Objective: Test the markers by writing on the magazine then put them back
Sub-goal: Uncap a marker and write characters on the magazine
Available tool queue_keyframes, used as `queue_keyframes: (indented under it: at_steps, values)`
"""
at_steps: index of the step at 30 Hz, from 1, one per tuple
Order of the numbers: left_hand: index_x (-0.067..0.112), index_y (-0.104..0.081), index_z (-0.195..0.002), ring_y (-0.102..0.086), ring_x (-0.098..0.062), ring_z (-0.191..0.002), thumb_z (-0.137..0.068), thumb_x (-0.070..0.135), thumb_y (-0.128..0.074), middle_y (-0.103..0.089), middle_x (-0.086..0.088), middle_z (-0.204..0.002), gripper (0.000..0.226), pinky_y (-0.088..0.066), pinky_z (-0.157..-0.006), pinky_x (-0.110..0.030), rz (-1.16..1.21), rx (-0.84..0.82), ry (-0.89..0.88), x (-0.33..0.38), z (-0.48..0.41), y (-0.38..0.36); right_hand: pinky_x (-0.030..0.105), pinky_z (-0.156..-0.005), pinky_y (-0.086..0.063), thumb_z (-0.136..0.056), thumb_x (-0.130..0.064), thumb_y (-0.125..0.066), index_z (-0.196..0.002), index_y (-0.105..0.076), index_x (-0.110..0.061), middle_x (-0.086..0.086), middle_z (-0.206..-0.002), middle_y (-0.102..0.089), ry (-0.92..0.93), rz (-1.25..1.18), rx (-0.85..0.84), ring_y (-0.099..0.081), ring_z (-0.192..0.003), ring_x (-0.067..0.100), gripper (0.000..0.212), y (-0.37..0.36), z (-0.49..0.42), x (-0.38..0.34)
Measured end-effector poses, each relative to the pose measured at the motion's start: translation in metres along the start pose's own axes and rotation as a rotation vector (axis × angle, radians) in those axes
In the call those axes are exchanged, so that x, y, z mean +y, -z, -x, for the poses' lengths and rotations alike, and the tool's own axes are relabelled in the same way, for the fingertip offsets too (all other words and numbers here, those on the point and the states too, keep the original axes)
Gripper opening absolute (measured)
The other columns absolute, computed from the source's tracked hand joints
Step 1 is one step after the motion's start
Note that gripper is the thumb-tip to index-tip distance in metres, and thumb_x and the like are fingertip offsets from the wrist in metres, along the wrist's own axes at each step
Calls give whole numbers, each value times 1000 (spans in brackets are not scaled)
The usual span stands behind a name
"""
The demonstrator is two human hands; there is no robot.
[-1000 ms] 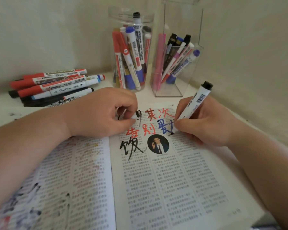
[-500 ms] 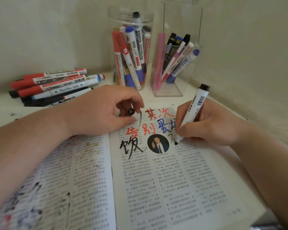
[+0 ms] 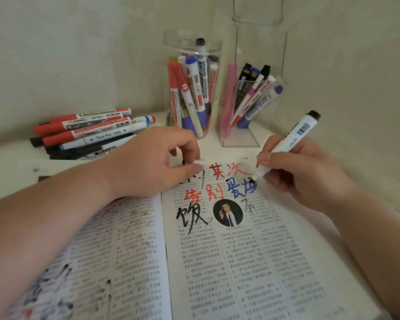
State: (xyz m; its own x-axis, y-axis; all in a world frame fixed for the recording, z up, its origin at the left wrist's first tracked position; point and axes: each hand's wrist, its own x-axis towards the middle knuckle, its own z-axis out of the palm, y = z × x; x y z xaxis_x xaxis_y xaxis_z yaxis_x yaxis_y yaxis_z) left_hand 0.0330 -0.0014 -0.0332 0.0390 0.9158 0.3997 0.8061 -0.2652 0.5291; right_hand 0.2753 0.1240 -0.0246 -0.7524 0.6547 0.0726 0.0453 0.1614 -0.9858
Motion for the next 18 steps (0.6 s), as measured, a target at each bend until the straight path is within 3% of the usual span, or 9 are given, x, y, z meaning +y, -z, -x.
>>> queue_keyframes:
  at_steps: [2,4,6,8,11,14,18]
  values:
    - [29,-60,-82,-61,-13,-81,-88,33,-75,-70,9,-87,17,-46,-75,-21,83,63,36,-1,0,-1,24,-42,-17,-69,-28,-81,-70,-55,1,7,-52,-35,45,-65,-55,-24,-47,16,39,-4,-10,-12]
    - [24,-62,-88,-66,-19,-81,-85,29,-78,-73,6,-89,17,-52,-77,-37,242,118,108,-1,-1,-1,23,-42,-18,-76,-19,-75,-75,-62,-3,7,-54,-35,59,26,-104,-25,-48,16,21,-14,-23,-34]
    - [20,-60,-94,-71,-22,-83,-75,28,-83,-77,2,-89,31,-55,-84,-47,440,156,199,1,-3,2,21,-42,-22,-72,-10,-68,-75,-64,-8,13,-56,-39,83,86,-108,-31,-47,16,5,-25,-40,-54]
    - [19,-58,-96,-72,-22,-81,-67,25,-89,-78,-4,-86,43,-55,-88,-52,586,177,218,-1,-4,4,20,-42,-24,-70,-6,-66,-69,-63,-13,13,-54,-43,171,83,-56,-35,-44,16,9,-36,-57,-63]
    - [19,-56,-98,-72,-23,-80,-63,22,-88,-78,-7,-85,47,-56,-84,-47,598,166,221,-2,-3,6,19,-43,-25,-68,-3,-62,-67,-52,-6,3,-48,-40,264,-33,76,-32,-40,13,11,-46,-69,-53]
    - [18,-55,-100,-73,-19,-78,-63,19,-87,-78,-5,-84,49,-58,-79,-33,549,142,243,-2,-4,5,20,-44,-27,-66,-4,-63,-64,-49,-4,-2,-47,-39,267,63,26,-33,-40,11,14,-47,-69,-39]
    - [18,-54,-102,-74,-25,-80,-67,12,-89,-78,-4,-84,50,-59,-86,-47,503,89,233,1,-5,2,21,-45,-35,-76,-1,-70,-70,-55,-4,-5,-50,-47,230,209,-121,-44,-44,7,16,-48,-64,-36]
